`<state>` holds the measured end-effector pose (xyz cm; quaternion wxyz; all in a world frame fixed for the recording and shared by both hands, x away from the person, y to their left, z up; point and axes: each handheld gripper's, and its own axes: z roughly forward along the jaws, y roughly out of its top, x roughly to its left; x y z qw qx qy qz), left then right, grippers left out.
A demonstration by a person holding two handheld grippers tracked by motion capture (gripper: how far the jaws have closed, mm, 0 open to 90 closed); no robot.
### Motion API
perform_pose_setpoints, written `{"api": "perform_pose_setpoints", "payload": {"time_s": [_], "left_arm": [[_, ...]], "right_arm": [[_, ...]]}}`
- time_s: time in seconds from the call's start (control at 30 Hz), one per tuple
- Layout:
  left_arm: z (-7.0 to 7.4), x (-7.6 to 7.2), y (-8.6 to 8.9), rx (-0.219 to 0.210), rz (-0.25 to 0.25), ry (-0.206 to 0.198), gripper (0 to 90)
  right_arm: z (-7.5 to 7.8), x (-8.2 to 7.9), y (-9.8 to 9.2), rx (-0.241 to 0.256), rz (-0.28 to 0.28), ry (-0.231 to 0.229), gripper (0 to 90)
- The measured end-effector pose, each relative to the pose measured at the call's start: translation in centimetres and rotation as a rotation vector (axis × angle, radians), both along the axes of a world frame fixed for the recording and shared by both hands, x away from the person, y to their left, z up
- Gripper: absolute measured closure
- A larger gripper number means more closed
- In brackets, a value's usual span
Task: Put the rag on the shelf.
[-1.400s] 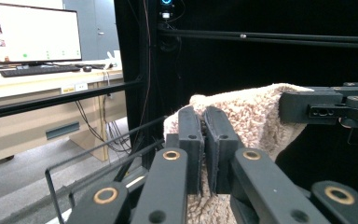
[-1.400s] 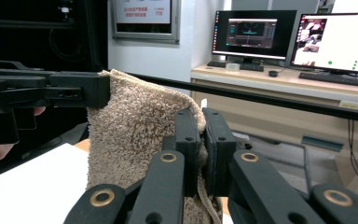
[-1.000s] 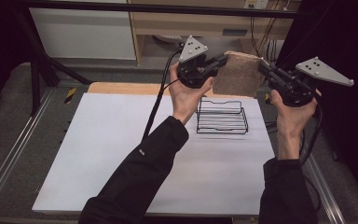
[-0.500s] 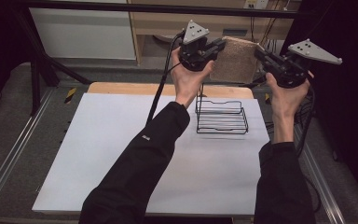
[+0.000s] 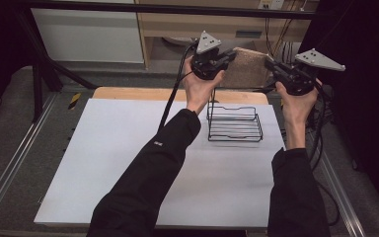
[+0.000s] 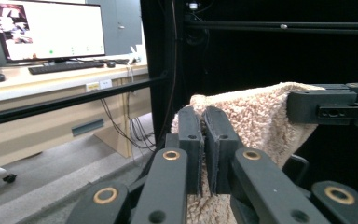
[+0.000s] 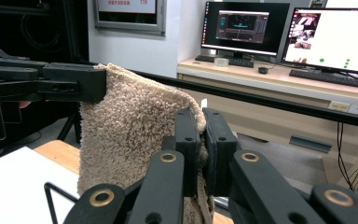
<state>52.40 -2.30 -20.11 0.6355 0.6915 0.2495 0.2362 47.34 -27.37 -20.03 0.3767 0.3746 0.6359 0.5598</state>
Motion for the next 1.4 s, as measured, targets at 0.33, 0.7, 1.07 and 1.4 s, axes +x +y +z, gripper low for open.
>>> {"api": "perform_pose_setpoints", "payload": {"time_s": [0.33,0.7,1.07,1.4], "left_arm": [[-2.2,-2.0,-0.1,0.032,-0.05,0.009,85.6],[-3.1,-3.4,0.2,0.074,-0.087,0.015,85.3],[-4.3,-4.5,0.2,0.145,-0.103,0.017,84.1],[-5.1,-4.8,0.0,0.205,-0.117,0.019,83.6]], "right_arm": [[-1.4,-1.5,-0.7,-0.04,0.015,0.045,85.1],[-2.4,-3.1,-0.9,-0.071,0.041,0.068,84.5],[-3.4,-4.4,-0.4,-0.114,0.049,0.096,82.8],[-4.9,-5.1,-0.9,-0.105,0.066,0.132,72.2]]}}
